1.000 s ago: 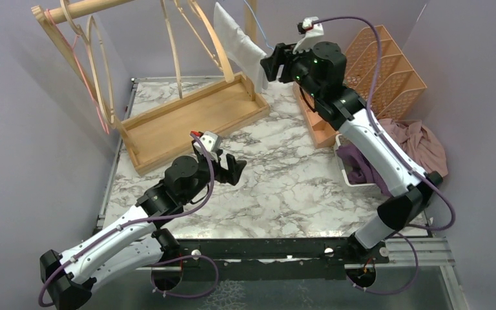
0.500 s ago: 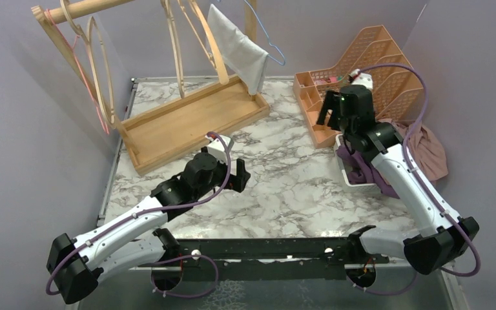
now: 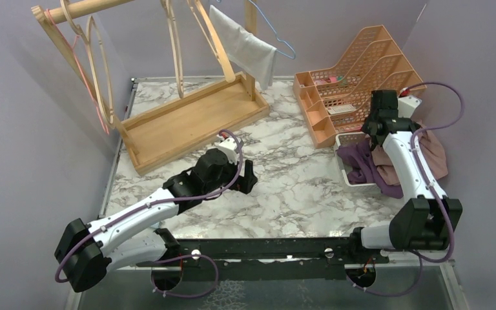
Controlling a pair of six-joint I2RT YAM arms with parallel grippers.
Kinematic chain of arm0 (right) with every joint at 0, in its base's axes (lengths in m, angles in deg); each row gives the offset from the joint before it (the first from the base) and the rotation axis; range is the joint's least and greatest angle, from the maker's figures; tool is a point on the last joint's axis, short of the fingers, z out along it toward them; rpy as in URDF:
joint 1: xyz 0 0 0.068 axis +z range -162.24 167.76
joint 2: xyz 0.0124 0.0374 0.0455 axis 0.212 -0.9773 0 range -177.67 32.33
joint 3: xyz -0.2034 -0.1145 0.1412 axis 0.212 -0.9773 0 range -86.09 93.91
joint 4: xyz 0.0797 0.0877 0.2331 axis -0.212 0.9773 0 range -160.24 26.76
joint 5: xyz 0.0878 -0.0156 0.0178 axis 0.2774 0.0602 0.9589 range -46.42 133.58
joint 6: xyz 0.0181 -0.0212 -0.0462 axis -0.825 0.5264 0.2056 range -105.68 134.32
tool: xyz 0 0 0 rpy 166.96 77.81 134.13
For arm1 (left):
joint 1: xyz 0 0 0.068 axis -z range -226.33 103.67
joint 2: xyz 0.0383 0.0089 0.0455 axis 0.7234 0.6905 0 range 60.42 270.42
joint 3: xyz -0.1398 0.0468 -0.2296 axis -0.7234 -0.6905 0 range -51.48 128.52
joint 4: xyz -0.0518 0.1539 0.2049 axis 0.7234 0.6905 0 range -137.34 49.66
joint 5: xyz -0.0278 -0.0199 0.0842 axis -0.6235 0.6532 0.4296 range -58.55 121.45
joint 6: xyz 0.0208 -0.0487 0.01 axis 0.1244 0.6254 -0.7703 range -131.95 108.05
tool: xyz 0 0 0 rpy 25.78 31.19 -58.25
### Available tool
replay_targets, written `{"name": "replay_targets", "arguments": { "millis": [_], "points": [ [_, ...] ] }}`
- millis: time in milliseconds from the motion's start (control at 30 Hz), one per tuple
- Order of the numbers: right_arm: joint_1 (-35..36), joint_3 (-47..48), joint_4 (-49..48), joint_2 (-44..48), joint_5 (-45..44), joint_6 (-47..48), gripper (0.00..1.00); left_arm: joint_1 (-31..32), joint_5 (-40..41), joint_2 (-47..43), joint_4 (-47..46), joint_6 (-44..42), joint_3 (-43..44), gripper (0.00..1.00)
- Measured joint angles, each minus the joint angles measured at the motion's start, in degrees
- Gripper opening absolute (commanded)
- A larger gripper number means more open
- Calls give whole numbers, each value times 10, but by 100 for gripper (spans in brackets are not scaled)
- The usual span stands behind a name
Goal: Place the skirt on the hanger
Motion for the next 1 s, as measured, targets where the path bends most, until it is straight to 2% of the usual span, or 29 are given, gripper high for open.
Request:
{"name": "replay_targets", "arguments": {
  "millis": [33, 100, 133, 233, 267, 300, 433, 633, 800, 1000],
  "points": [
    [-1, -10, -7, -17, 0, -2, 98, 0, -1, 10, 0, 1, 6, 99],
    [-12, -17, -11, -40, 1, -2, 85, 0, -3, 29, -1, 2, 20, 99],
    [-17, -18, -12, -58, 1, -2, 72, 0, -4, 39, -1, 2, 28, 98],
    [-24, -13, -6, -109, -3, 0, 19, 0, -9, 71, -2, 2, 57, 97],
    [-24, -7, 0, -120, -7, -1, 7, 0, -9, 79, -2, 2, 66, 96],
    [-24, -1, 3, -125, -11, -4, 2, 0, -10, 86, -2, 2, 74, 96],
    [-24, 35, 19, -106, -24, -8, 1, 0, -11, 98, -3, -1, 91, 96],
    [-24, 98, -2, 22, 8, 37, 1, 0, -3, 98, -6, -14, 92, 96],
    [-27, 160, -59, 106, 119, 85, 1, -2, 21, 98, -7, -18, 94, 96],
    [-27, 264, -99, 104, 313, 124, 1, -9, 47, 98, -6, -14, 119, 96]
  ]
}}
